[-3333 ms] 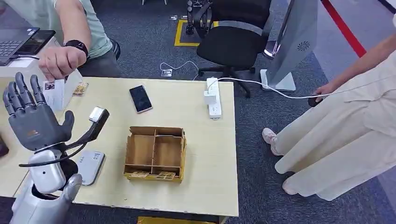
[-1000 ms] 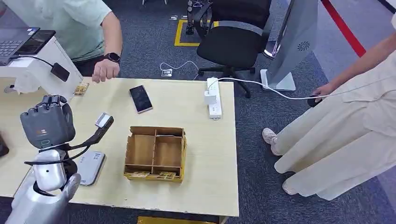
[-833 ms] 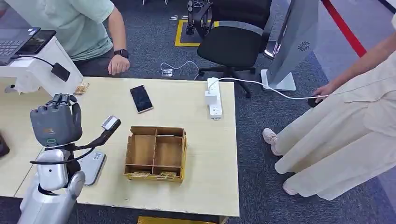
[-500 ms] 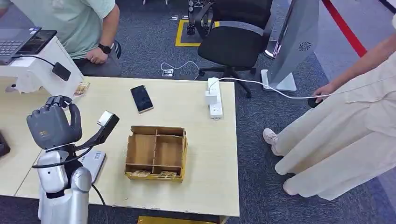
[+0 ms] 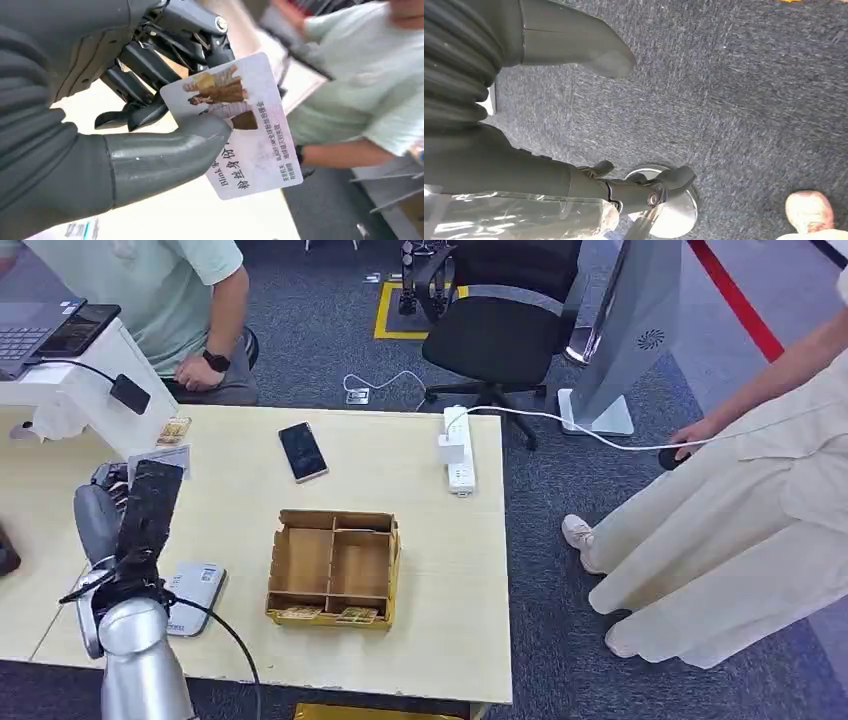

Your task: Pass the card to the sensor for recognition and then transmit it.

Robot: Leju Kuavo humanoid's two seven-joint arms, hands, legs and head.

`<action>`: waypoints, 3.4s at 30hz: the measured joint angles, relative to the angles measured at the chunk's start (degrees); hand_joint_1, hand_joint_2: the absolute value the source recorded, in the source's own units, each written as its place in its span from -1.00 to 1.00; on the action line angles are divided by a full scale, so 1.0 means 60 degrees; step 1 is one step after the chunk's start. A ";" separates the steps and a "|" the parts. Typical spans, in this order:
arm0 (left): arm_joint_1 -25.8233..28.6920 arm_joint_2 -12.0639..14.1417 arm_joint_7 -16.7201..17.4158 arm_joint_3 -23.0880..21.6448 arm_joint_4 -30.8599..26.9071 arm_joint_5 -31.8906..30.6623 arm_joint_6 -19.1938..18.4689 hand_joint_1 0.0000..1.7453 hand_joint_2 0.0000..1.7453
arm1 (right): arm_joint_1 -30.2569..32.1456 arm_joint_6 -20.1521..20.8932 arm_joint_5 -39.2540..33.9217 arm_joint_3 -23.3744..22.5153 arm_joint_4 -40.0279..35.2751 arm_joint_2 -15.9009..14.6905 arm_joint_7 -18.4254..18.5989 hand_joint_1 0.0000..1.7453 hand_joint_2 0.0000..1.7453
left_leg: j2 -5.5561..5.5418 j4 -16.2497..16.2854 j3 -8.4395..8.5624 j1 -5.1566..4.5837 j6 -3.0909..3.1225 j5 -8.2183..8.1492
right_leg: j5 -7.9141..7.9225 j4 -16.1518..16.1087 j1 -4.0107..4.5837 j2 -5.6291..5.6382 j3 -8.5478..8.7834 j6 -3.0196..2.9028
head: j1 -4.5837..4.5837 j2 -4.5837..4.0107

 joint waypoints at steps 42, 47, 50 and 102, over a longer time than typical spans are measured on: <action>-0.1346 -0.0110 0.1125 0.4288 0.1636 0.0500 -0.0517 1.00 1.00 | -0.0697 -0.0193 0.0168 -0.0171 0.0893 -0.0164 -0.0087 -1.00 1.00 | 0.0003 -0.0001 -0.0001 0.0001 0.0002 0.0003 | 0.0001 0.0001 0.0000 0.0002 0.0000 0.0000 | -0.0004 -0.0003; -0.1344 -0.0095 0.1154 0.4368 0.1669 -0.1671 -0.0995 1.00 1.00 | -0.0693 -0.0164 0.0127 -0.0175 0.0893 -0.0171 -0.0091 -1.00 1.00 | 0.0003 -0.0001 -0.0002 0.0001 0.0002 0.0002 | 0.0001 0.0001 0.0000 0.0002 0.0000 0.0000 | -0.0004 0.0000; -0.1310 -0.0026 0.1136 0.4379 0.1782 -0.2316 -0.1545 1.00 1.00 | -0.0700 -0.0175 0.0116 -0.0175 0.0892 -0.0200 -0.0091 -1.00 1.00 | 0.0003 -0.0001 -0.0002 0.0001 0.0002 0.0002 | 0.0000 0.0001 0.0000 0.0002 0.0000 0.0000 | -0.0007 0.0000; 0.1724 0.1205 0.1718 0.3560 0.1537 0.0578 -0.4262 1.00 1.00 | -0.1199 -0.0503 0.0044 0.0040 0.0976 -0.0503 0.0287 -1.00 1.00 | 0.0001 -0.0003 0.0005 0.0000 0.0004 0.0005 | 0.0001 0.0000 0.0000 -0.0001 0.0002 0.0000 | -0.0008 0.0000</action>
